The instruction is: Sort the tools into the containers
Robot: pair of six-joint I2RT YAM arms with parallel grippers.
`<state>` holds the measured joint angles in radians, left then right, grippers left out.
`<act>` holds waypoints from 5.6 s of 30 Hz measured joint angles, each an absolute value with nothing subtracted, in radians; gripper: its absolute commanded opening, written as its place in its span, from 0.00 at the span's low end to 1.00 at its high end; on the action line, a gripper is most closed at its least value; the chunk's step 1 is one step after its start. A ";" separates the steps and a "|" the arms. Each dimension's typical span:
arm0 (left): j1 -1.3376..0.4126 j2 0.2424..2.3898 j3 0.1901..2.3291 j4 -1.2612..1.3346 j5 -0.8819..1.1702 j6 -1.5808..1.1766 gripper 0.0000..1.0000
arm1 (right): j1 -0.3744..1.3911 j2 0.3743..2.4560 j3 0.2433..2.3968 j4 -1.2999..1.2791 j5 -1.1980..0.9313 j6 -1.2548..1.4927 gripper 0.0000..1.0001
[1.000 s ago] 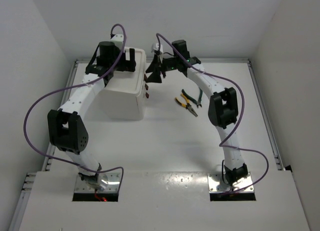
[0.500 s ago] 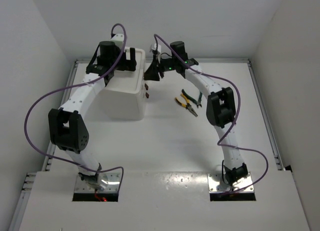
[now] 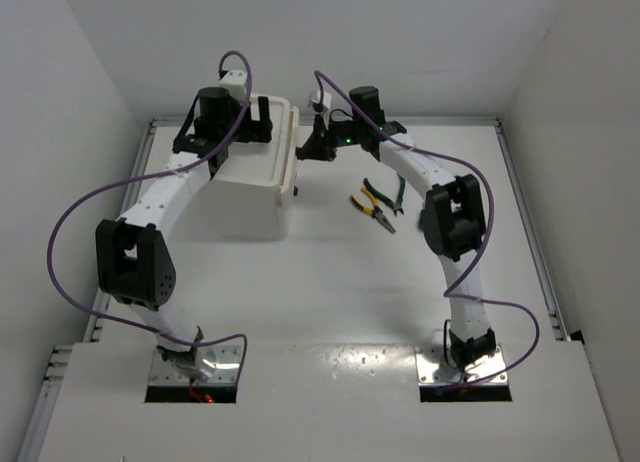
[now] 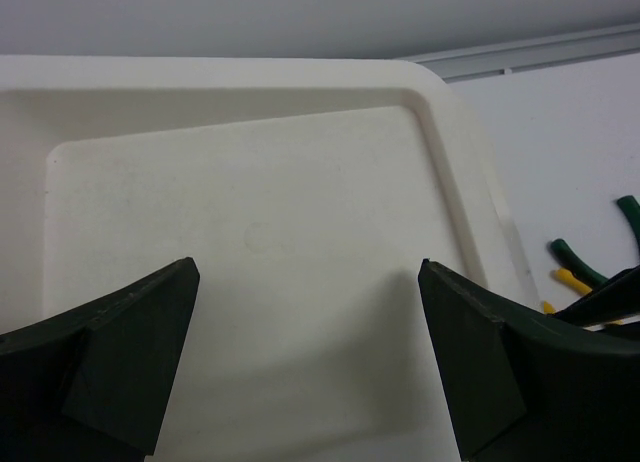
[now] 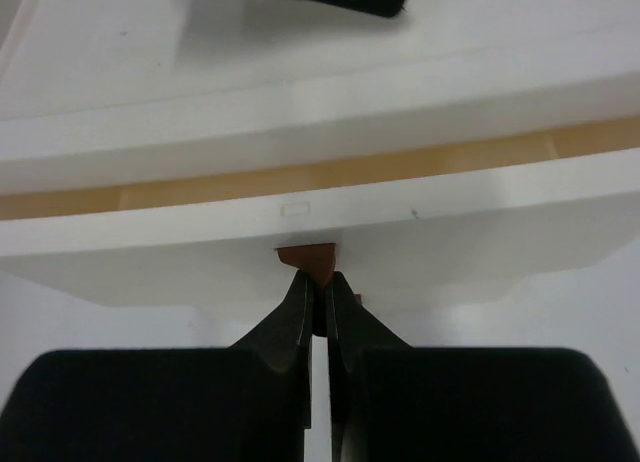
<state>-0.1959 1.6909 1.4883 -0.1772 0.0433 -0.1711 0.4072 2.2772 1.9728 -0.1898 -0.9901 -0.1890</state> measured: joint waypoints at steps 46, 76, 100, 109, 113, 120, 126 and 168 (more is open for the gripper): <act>-0.197 1.666 1.462 -0.175 0.021 -0.185 1.00 | 0.067 1.895 1.575 -0.385 -0.786 -0.324 0.52; -0.197 1.676 1.477 -0.185 0.012 -0.184 1.00 | 0.063 2.319 1.885 -0.606 -0.103 0.054 0.43; -0.197 1.685 1.482 -0.181 0.004 -0.171 1.00 | 0.076 2.375 1.925 -0.648 -0.031 0.144 0.00; -0.198 1.679 1.469 -0.167 0.004 -0.169 1.00 | 0.087 2.203 2.279 -0.862 0.091 0.319 0.00; -0.204 1.676 1.462 -0.159 0.002 -0.169 1.00 | 0.087 2.021 2.326 -0.815 0.011 0.426 0.00; -0.210 1.671 1.454 -0.151 -0.004 -0.168 1.00 | 0.140 1.890 2.348 -0.692 -0.117 0.656 0.00; -0.216 1.663 1.448 -0.154 -0.015 -0.165 1.00 | 0.237 2.060 2.402 -0.710 -0.113 0.766 0.00; -0.221 1.612 1.384 -0.139 -0.026 -0.158 1.00 | 0.593 2.226 2.394 -0.841 0.476 0.358 0.00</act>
